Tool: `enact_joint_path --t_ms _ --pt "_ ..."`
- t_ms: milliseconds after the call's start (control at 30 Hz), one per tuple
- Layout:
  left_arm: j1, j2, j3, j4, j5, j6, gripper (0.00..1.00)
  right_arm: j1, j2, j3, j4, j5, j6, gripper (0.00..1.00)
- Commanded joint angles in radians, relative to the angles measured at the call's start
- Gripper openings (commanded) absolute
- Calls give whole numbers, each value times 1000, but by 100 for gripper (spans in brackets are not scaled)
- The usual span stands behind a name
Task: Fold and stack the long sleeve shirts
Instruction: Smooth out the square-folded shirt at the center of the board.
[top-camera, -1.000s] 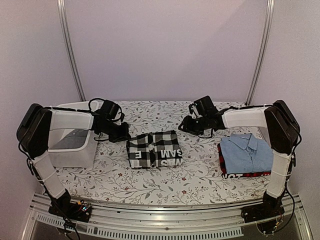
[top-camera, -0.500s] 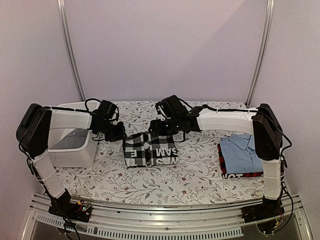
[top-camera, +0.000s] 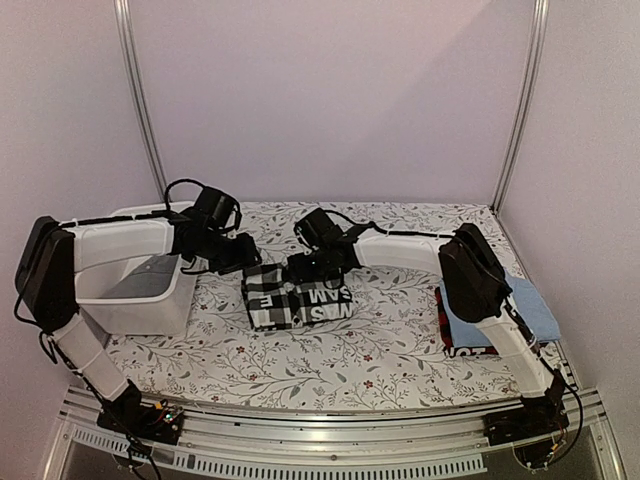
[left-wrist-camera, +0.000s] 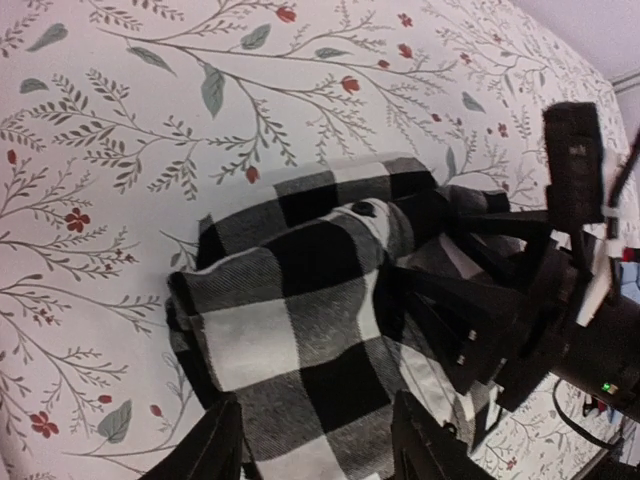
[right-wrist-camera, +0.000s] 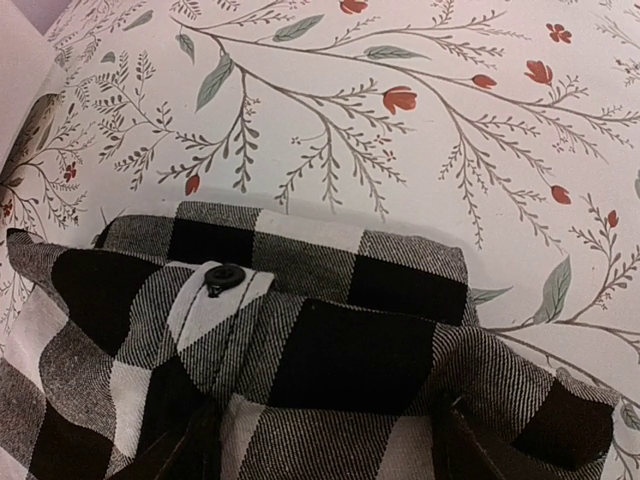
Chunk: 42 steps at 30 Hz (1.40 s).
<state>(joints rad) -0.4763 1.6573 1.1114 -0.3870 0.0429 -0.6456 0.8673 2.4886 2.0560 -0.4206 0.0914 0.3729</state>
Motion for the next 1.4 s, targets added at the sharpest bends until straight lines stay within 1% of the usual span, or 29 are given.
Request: enact_joint_path --t_ms 0,100,200,333,500,633,800,900,1000,1067,1167,1300,1367 --pt "-106 -60 -24 -19 9 7 48 -11 72 48 -35 -31 -11 71" --pt "-157 -45 -41 0 36 1 40 -12 73 49 -37 -36 1 72" --pt "-178 -16 -93 38 47 -15 29 -14 67 48 -40 -42 8 72" --pt "-198 30 -171 81 45 -30 22 -19 64 43 -62 -41 14 72" --pt "-234 85 -247 120 31 -45 21 -28 41 -25 -78 -26 26 73" --pt "-270 120 -244 126 27 -42 19 -30 -16 -134 -81 21 48 73" --pt "-319 154 -184 108 31 -20 19 -49 -145 -351 -76 90 109 74" --pt "-345 169 -155 88 39 -11 19 -61 -274 -531 -36 114 157 75" --pt "-363 156 -140 75 66 -9 18 -67 -399 -665 8 104 190 76" --pt "-370 137 -126 67 81 -8 19 -68 -458 -677 13 102 189 76" --pt "-371 107 -83 35 97 -4 20 -68 -521 -646 -1 104 159 76" --pt "-371 63 -26 0 112 2 21 -53 -574 -576 -74 115 141 76" --pt "-370 48 -3 -4 123 6 21 -25 -592 -572 -105 126 149 73"
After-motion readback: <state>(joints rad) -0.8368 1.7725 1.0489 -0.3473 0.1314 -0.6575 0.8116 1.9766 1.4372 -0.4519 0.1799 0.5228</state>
